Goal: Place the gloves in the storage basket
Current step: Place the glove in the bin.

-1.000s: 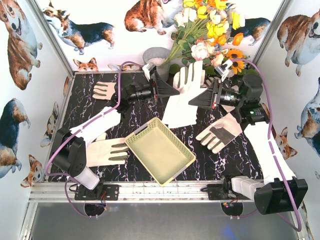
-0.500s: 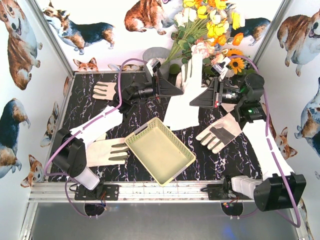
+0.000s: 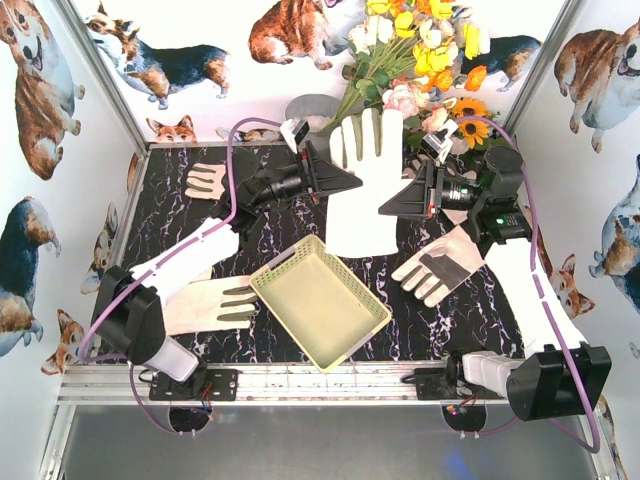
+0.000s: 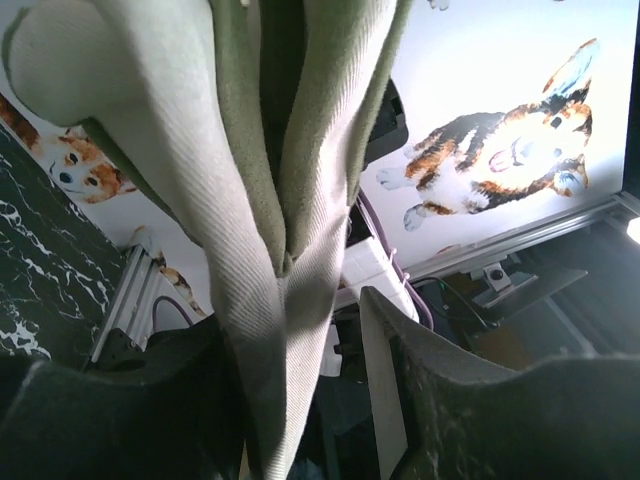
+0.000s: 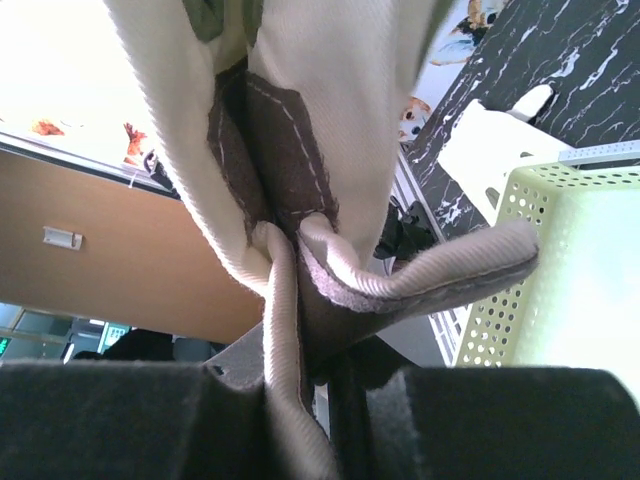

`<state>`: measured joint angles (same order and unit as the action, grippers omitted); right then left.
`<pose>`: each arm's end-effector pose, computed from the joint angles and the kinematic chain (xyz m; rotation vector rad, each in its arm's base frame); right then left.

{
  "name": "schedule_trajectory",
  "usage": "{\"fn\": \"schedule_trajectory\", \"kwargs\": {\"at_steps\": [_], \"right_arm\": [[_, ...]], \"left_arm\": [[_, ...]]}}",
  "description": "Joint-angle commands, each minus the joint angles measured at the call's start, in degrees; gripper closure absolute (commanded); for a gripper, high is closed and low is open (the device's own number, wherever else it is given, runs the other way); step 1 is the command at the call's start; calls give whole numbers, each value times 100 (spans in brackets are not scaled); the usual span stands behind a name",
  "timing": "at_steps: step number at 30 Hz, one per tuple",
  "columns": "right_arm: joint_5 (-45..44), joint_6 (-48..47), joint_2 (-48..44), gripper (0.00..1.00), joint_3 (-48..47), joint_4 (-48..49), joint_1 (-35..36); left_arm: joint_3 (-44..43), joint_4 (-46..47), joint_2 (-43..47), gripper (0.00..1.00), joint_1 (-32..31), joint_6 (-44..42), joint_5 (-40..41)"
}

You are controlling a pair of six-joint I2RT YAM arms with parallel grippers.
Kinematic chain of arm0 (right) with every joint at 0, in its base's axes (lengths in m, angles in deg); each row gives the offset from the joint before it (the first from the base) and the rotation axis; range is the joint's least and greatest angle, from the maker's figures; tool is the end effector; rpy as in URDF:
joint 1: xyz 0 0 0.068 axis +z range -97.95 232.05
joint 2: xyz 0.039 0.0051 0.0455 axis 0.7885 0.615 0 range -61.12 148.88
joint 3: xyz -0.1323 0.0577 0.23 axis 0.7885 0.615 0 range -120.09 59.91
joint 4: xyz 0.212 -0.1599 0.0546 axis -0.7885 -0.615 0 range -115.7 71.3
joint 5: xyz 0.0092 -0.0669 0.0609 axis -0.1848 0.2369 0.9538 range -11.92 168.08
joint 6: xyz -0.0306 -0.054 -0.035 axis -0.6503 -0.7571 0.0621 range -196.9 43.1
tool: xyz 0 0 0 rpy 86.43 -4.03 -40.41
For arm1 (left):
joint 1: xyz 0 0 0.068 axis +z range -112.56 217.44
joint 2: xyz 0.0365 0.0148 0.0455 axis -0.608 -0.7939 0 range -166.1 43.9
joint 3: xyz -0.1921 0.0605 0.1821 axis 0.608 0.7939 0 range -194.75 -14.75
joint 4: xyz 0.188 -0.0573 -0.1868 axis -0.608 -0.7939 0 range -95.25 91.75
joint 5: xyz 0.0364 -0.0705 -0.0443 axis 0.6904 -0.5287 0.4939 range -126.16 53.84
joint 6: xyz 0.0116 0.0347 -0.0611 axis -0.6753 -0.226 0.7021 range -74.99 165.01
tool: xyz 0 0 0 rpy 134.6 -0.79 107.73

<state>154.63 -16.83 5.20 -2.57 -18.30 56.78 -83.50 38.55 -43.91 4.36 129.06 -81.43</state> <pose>0.2550 0.0783 0.3916 -0.3072 1.9528 1.8580 0.2962 -0.2425 0.3845 0.1304 1.7518 -2.1144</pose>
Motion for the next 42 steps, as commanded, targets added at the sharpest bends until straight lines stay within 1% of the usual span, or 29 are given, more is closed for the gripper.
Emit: {"fn": "schedule_trajectory", "kwargs": {"at_steps": [1,4,8,9,12,13,15,16,18,21,24,27,31,34,38,42], "right_arm": [[-90,-497,-189,100,-134,-514,1],[-148,-942,-190,100,-213,-1097,1],[-301,-1913,-139,100,-568,-2412,6],[-361,-2179,-86,100,-665,-2745,10],[-634,-2876,183,100,-1024,-3758,105],[-800,-3128,305,100,-1185,-4125,214],[-1400,-3675,626,100,-1550,-4857,558],[-1840,-3889,786,100,-1718,-5169,776],[-2864,-3957,1072,100,-1869,-5522,1200],[-3916,-3790,1459,100,-1803,-5597,1684],[-4587,-3615,1752,100,-1771,-5434,2227],[-5244,-3468,2028,100,-1779,-5340,2679],[-5544,-3302,2501,100,-1795,-5366,3018],[-5819,-3395,2767,100,-1794,-5442,3345],[-5889,-3463,3028,100,-1708,-5484,3673],[-6024,-3483,3218,100,-1577,-5404,3793]], "left_arm": [[168,134,404,61,-41,-160,316],[280,-109,580,61,-45,-296,395],[166,-1222,751,68,-58,-994,395],[140,-1495,795,72,-58,-1147,406],[21,-2530,924,89,-66,-1869,583],[-2,-2887,981,94,-79,-2128,685],[38,-3708,1158,100,-121,-2536,1043],[120,-3902,1266,100,-135,-2672,1298],[412,-4748,1539,100,-146,-2722,1962],[1030,-5469,1932,100,-146,-2488,2649],[1671,-5563,2259,100,-146,-2249,2807],[2018,-5724,2359,100,-139,-2135,2841],[2093,-5775,1937,100,-128,-2190,2386],[2001,-6063,1405,100,-154,-2523,2028],[1748,-6663,1021,100,-330,-3063,2098],[1971,-6710,933,100,-356,-3165,2032]]}}
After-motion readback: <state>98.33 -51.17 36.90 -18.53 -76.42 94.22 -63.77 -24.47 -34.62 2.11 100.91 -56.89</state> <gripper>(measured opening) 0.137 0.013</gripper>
